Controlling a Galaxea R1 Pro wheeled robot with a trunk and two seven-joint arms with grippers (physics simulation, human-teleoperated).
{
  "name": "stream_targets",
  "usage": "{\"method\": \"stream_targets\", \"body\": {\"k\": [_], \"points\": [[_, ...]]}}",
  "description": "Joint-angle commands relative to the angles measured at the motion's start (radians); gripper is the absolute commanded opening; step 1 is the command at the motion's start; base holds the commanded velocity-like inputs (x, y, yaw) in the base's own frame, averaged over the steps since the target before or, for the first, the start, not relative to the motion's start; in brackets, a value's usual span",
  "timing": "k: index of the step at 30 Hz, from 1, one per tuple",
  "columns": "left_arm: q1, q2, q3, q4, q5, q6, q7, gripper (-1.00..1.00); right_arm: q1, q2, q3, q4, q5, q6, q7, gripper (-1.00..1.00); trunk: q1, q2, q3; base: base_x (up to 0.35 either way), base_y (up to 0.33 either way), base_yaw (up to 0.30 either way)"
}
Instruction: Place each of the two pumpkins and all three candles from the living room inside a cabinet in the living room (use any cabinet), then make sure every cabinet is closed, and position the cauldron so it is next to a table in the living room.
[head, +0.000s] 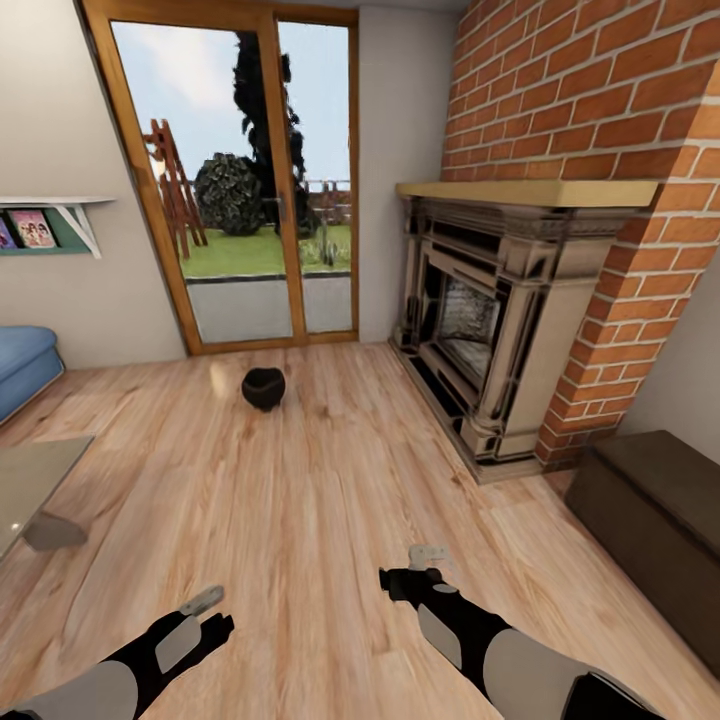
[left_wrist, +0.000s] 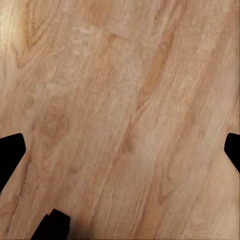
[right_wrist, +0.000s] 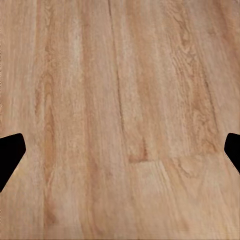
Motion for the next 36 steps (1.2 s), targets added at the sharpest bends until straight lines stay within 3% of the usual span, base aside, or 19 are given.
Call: {"method": "stream_targets", "body": {"k": [1,15,36], "points": [[0.000,0.001,-0.007,-0.003,0.007,0.004,0.007,1.00,-0.001,0.000,0.009,-0.001,-0.008,-0.005,-0.006,1.00,0.001,0.000,-0.001,0.314,0.162,0.000],[0.000,0.001,-0.007,-0.003,0.007,0.003,0.007,1.00,-0.001,0.001,0.009,-0.001,-0.009,-0.029,-0.005,1.00,0.001,0.000,0.001,0.308,0.180,0.174],[0.001,0.000,-0.007,-0.004,0.007,0.003,0.008,1.00,-0.001,0.001,0.009,-0.001,-0.009,-0.019,-0.003,1.00,0.001,0.000,0.001,0.307,0.156,0.010]]}}
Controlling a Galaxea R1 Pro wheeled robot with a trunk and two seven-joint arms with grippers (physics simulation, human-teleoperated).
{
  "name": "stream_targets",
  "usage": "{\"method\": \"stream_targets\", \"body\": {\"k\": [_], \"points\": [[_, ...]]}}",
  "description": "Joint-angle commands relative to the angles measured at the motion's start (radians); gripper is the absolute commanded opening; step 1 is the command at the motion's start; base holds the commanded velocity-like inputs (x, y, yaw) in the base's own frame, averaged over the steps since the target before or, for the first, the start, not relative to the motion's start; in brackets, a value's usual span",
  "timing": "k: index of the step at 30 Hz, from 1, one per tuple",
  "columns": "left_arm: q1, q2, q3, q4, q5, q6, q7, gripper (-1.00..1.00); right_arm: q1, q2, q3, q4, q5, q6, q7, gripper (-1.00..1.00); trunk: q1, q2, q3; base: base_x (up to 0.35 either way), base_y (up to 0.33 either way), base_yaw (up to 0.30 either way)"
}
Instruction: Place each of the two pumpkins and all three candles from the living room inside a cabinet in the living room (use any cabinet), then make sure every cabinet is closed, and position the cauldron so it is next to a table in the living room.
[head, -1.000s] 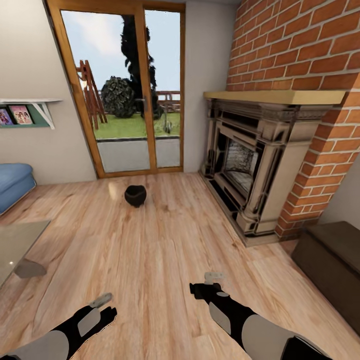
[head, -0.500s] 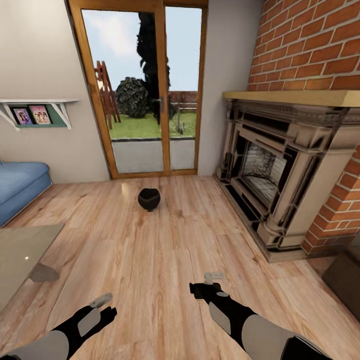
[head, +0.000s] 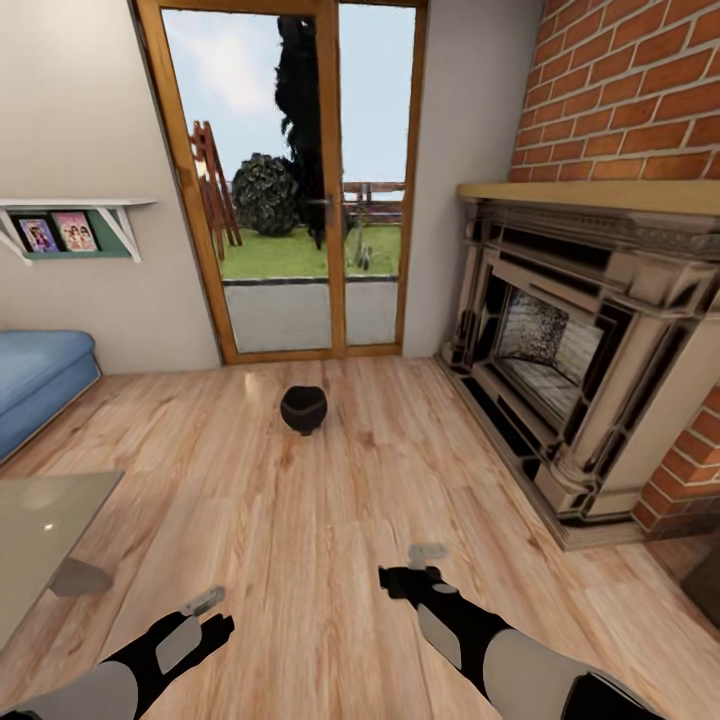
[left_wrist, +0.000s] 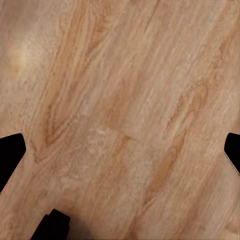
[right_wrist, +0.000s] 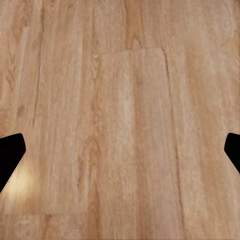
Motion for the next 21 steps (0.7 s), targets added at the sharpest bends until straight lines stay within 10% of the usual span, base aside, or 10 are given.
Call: {"method": "stream_targets", "body": {"k": [1,21], "points": [[0.000,0.001,-0.007,-0.003,0.008,0.004,0.007,1.00,-0.001,0.000,0.008,0.000,-0.009,-0.002,-0.005,1.00,0.001,0.000,-0.001,0.307,0.150,0.000],[0.000,-0.002,-0.007,-0.004,0.008,0.004,0.008,1.00,-0.001,0.000,0.008,0.000,-0.009,-0.008,-0.006,1.00,0.001,0.000,-0.001,0.331,0.039,0.000]]}}
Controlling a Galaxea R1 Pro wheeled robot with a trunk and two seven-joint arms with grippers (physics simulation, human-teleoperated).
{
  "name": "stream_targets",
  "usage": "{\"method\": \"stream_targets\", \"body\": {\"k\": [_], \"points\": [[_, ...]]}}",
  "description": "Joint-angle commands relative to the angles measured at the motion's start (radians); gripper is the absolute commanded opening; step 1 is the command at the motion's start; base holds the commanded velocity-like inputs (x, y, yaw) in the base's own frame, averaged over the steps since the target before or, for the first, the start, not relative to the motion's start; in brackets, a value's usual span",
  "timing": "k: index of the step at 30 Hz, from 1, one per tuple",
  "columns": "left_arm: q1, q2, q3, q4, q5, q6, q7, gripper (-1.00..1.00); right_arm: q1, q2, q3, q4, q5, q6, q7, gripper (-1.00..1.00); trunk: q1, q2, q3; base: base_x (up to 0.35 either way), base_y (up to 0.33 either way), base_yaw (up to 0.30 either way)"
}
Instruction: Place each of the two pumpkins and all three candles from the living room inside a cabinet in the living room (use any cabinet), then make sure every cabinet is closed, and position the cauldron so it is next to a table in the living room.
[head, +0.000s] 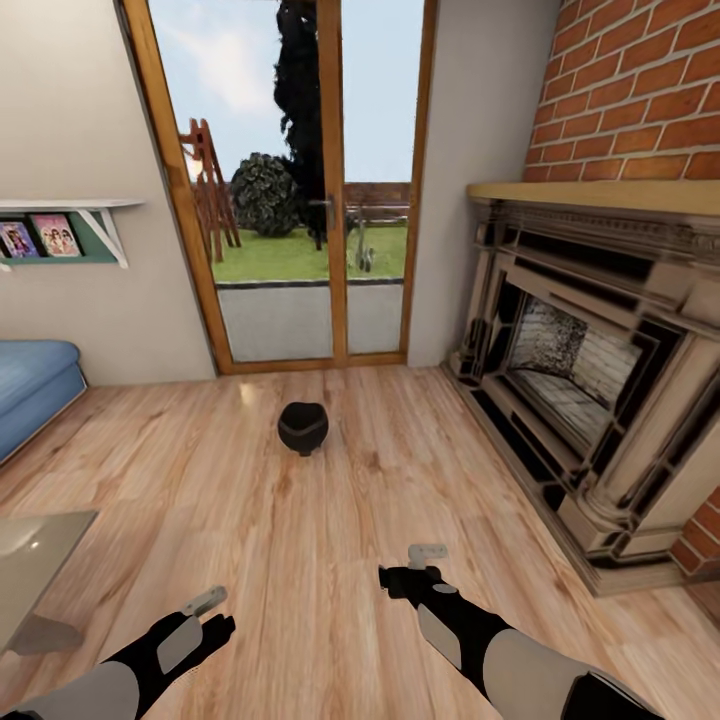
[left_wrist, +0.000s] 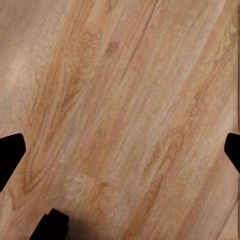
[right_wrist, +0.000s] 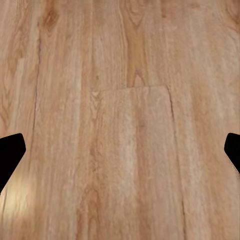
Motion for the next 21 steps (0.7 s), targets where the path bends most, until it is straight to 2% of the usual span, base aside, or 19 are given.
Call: {"method": "stream_targets", "body": {"k": [1,15,21], "points": [[0.000,0.001,-0.007,-0.003,0.008,0.004,0.007,1.00,-0.001,0.000,0.009,0.000,-0.010,-0.003,-0.005,1.00,0.001,0.000,-0.001,0.342,0.000,0.000],[0.000,0.001,-0.008,-0.003,0.008,0.004,0.007,1.00,-0.001,-0.005,0.008,0.000,-0.009,-0.008,-0.005,1.00,0.001,0.000,-0.001,0.342,0.000,0.003],[0.000,0.001,-0.019,-0.003,0.008,0.004,0.007,1.00,-0.001,-0.005,0.008,0.001,-0.010,-0.007,-0.005,1.00,0.001,0.000,-0.003,0.342,0.000,0.175]]}}
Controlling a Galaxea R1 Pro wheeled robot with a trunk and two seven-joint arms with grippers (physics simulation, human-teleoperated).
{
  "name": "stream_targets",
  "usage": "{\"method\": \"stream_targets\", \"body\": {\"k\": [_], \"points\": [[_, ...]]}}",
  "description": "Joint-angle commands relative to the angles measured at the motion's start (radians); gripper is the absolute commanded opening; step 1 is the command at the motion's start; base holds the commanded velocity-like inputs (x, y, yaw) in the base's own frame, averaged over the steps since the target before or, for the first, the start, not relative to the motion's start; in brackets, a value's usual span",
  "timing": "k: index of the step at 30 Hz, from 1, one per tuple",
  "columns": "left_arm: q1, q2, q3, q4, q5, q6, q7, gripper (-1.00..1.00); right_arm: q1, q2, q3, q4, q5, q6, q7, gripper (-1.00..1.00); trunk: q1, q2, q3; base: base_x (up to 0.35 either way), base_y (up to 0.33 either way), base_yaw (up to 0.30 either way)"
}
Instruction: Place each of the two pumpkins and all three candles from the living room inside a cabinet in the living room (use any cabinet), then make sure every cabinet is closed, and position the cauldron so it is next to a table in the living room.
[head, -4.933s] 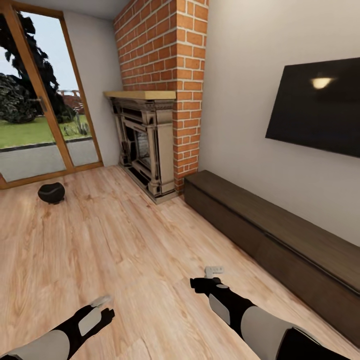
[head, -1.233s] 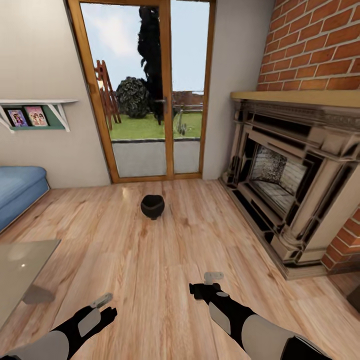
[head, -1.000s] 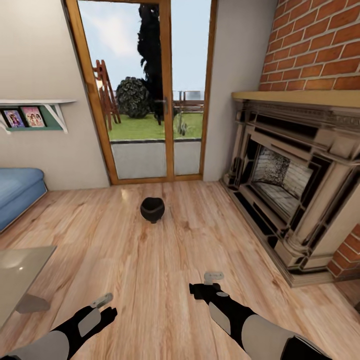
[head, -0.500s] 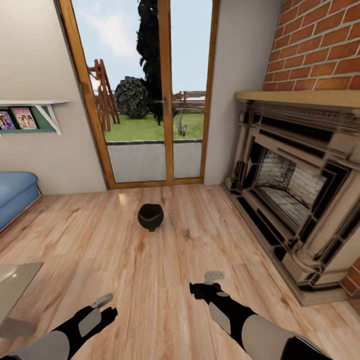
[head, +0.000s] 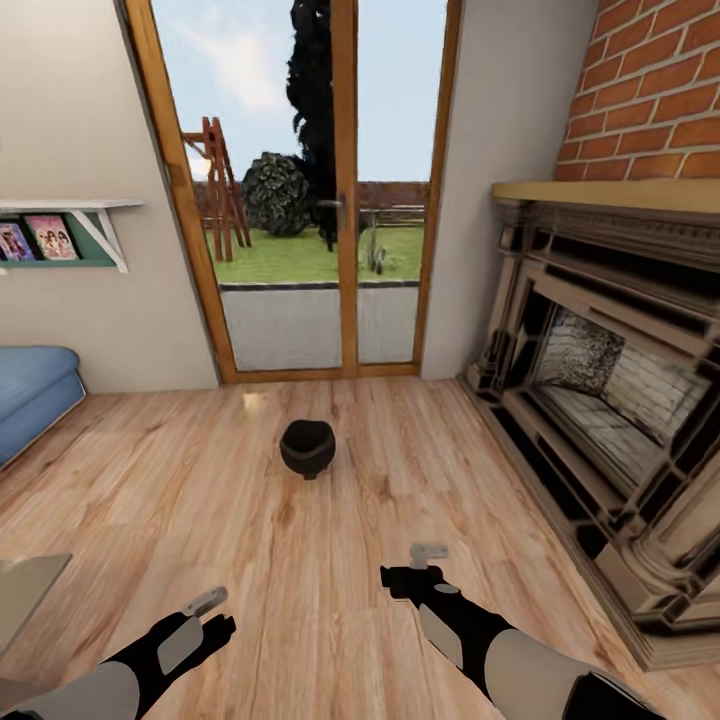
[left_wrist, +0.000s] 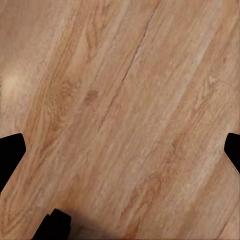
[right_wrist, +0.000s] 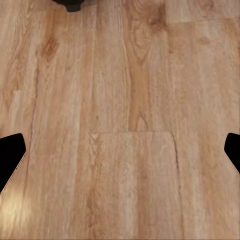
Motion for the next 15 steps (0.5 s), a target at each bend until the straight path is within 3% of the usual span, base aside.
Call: {"method": "stream_targets", "body": {"k": [1,15], "points": [[0.000,0.001,-0.008,-0.004,0.007,0.004,0.007,1.00,-0.001,0.000,0.009,0.000,-0.010,-0.003,-0.005,1.00,0.001,0.000,-0.001,0.342,0.000,0.175],[0.000,0.002,-0.016,-0.004,0.007,0.004,0.007,1.00,-0.001,0.003,0.009,0.003,-0.015,0.005,-0.010,1.00,0.001,0.000,-0.002,0.342,0.000,0.021]]}}
